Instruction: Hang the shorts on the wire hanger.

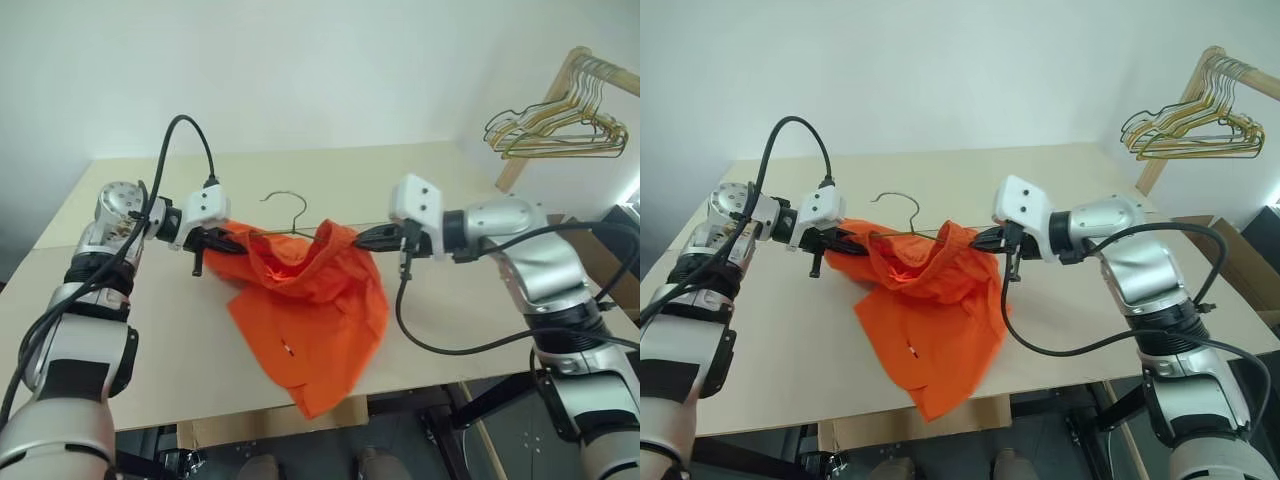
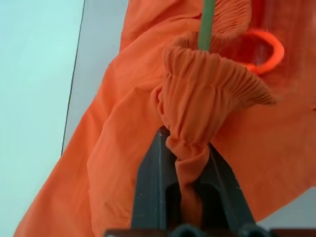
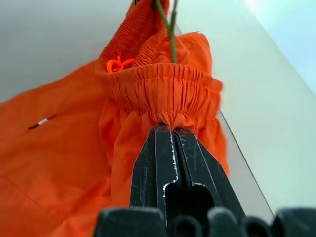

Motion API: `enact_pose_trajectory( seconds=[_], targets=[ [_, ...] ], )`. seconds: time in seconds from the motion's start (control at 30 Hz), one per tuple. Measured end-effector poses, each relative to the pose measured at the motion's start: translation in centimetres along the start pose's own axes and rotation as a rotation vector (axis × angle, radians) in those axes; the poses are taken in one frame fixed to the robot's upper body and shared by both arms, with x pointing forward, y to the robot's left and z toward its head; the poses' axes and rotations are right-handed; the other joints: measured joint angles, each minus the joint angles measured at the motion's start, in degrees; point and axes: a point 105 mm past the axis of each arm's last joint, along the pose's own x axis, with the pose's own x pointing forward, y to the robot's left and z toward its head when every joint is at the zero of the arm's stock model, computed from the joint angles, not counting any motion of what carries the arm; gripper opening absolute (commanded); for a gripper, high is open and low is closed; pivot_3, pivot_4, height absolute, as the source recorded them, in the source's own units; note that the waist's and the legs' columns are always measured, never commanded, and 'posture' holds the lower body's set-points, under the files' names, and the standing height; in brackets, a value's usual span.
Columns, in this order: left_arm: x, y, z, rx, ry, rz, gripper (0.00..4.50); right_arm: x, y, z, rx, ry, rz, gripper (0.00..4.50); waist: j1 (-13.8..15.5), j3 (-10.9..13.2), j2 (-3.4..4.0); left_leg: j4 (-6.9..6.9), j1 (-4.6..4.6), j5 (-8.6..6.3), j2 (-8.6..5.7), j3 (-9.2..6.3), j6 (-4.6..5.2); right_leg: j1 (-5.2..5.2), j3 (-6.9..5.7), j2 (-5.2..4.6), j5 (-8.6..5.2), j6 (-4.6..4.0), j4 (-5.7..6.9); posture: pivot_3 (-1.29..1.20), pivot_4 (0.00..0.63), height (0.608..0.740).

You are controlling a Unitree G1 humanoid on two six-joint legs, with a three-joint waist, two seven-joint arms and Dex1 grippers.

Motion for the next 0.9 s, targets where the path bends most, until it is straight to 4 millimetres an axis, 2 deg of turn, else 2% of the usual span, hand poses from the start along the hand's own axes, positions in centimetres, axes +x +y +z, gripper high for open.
enact_pose_trajectory(
  seconds=[0.1, 0.3, 0.4, 0.53, 0.7, 0.9],
  targets=[
    [0.1, -0.5, 0.5, 0.008, -0.025, -0.035, 0.0, 0.8, 0.1, -0.3, -0.013, 0.02, -0.017, 0.04, -0.1, 0.0, 0.0, -0.01, 0.0, 0.0, -0.01, 0.0, 0.0, 0.0, 0.0, 0.0, 0.0, 0.0, -0.01, 0.02, 0.0, 0.74],
    [0.0, -0.8, 0.1, -0.01, -0.026, -0.039, 0.0, 0.7, -0.8, -1.0, -0.028, 0.054, -0.073, 0.04, -0.1, 0.0, 0.0, -0.01, 0.01, 0.0, -0.01, 0.0, 0.0, 0.01, 0.0, 0.0, 0.0, 0.0, -0.01, 0.01, 0.0, 0.74],
    [-0.1, -0.7, 0.1, -0.008, -0.025, -0.037, 0.0, 0.4, -0.9, -0.9, -0.086, 0.062, -0.078, 0.65, -0.2, 0.0, 0.0, -0.01, 0.0, 0.0, -0.01, 0.0, 0.0, 0.01, 0.0, 0.0, 0.0, 0.0, -0.03, 0.01, 0.0, 0.74],
    [0.1, -0.7, 0.2, -0.005, -0.025, -0.039, 0.0, 0.1, -1.2, -1.3, -0.112, 0.095, -0.1, 2.02, -0.2, 0.0, 0.0, -0.01, 0.03, 0.0, -0.01, 0.01, 0.0, 0.02, 0.0, 0.0, 0.0, 0.0, -0.01, 0.0, 0.0, 0.74],
    [0.5, -0.8, 0.3, -0.006, -0.036, -0.047, 0.0, 0.2, -1.5, -2.4, -0.091, 0.136, -0.114, 2.02, -0.3, 0.0, 0.0, -0.02, 0.02, 0.0, -0.01, 0.01, 0.0, 0.02, 0.0, 0.0, 0.0, 0.0, -0.01, 0.0, 0.0, 0.74],
    [0.5, -0.7, 0.6, -0.004, -0.06, -0.038, 0.0, 0.3, -1.1, -2.7, -0.064, 0.133, -0.074, 2.02, -0.3, 0.0, 0.0, -0.01, 0.03, 0.0, -0.01, 0.01, 0.0, 0.02, 0.0, 0.0, 0.0, 0.0, -0.02, 0.01, 0.0, 0.74]
  ],
)
